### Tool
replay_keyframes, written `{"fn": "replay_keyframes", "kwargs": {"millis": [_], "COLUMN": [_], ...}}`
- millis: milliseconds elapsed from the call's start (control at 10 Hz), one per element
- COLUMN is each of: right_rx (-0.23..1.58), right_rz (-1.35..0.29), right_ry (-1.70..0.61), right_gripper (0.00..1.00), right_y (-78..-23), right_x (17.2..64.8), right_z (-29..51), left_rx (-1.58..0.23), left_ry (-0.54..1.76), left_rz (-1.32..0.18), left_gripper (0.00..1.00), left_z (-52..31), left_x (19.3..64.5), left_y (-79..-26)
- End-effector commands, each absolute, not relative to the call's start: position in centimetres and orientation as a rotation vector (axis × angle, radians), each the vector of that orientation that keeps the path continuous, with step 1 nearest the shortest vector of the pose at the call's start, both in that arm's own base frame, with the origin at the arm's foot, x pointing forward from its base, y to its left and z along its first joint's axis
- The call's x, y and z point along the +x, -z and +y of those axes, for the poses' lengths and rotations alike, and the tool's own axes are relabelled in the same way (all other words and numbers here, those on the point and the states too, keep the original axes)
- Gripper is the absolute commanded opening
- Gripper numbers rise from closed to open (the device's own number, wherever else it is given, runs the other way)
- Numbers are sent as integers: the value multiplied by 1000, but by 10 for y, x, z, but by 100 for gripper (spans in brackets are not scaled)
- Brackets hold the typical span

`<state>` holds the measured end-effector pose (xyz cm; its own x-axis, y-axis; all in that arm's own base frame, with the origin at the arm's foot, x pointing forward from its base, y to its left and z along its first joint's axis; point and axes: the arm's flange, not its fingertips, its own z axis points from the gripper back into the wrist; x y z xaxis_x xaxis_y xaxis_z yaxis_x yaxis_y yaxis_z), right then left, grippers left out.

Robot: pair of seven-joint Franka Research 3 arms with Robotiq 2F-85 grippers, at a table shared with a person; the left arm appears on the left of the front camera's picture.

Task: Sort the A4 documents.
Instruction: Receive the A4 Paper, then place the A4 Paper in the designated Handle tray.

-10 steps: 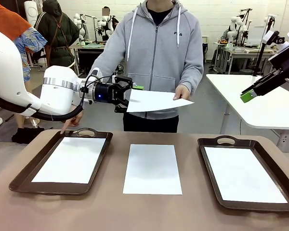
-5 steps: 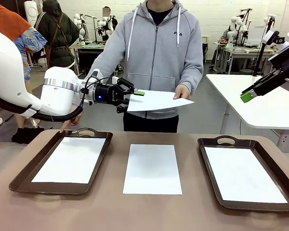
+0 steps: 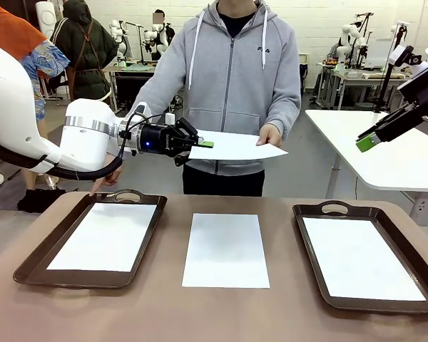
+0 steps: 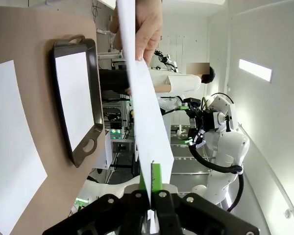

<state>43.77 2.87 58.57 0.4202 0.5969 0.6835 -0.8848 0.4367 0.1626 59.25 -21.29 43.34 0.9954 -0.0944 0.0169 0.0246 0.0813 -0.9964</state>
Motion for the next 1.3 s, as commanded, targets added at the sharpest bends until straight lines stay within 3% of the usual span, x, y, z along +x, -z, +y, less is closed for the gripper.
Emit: {"fn": "replay_keyframes", "kwargs": {"millis": [0, 1200], "right_rx": [576, 576], "right_rz": [-594, -594], "right_ry": [-993, -993], "right_gripper": [100, 100], "right_y": [-584, -584], "right_x": [439, 439], "right_z": [29, 29], "left_rx": [-1474, -1484], "left_ry": [98, 89], "left_rz": [26, 49], "left_gripper": [0, 0], "left_z": [-214, -213], "left_x": [589, 593], "left_y": [-434, -434]}}
